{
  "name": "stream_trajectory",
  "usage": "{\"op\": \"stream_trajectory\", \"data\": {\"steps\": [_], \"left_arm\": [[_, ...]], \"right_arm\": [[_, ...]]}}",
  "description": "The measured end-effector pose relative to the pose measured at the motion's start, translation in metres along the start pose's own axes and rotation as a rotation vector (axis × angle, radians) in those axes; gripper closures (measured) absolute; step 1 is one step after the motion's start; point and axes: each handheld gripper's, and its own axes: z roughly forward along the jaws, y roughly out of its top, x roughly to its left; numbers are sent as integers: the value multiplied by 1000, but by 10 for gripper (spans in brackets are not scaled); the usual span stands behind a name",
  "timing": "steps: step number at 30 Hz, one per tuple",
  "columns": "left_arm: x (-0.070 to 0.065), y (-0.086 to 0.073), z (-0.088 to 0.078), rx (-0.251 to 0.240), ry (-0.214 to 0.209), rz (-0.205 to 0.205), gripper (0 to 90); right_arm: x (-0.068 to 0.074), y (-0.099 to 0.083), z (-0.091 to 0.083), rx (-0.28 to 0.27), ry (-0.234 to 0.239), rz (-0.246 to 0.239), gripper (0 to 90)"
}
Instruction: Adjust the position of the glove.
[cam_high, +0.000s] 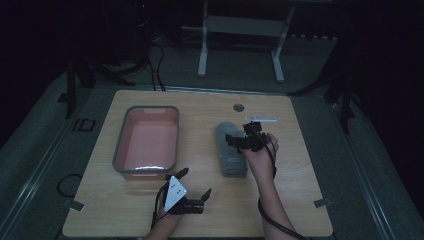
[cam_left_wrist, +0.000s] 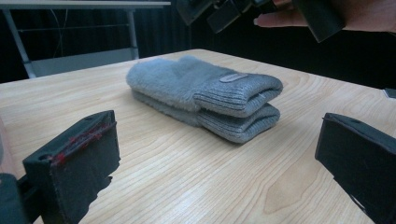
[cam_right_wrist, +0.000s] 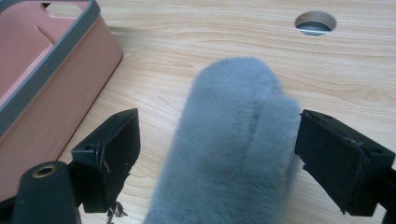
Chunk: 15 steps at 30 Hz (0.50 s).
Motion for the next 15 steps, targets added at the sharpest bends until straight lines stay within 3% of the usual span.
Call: {"op": "stream_trajectory", "data": {"steps": [2, 4, 6, 8, 10, 13, 15], "left_arm": [[0, 0, 0, 0, 0, 1, 0], [0, 0, 0, 0, 1, -1, 0], [0, 0, 0, 1, 2, 0, 0], [0, 0, 0, 1, 2, 0, 0], [0, 0, 0, 2, 3, 1, 0], [0, 0, 0, 3, 1, -5, 0], [1, 0, 0, 3, 1, -10, 0]], "right_arm": [[-6, -1, 1, 10, -30, -7, 94], [-13, -3, 1, 35, 28, 10, 124], [-16, -4, -1, 41, -13, -14, 137], [-20, -5, -1, 55, 24, -44, 135], [-24, -7, -4, 18, -11, -120, 140], [-36, -7, -9, 39, 65, -107, 152], [-42, -10, -12, 18, 58, -130, 164]]}}
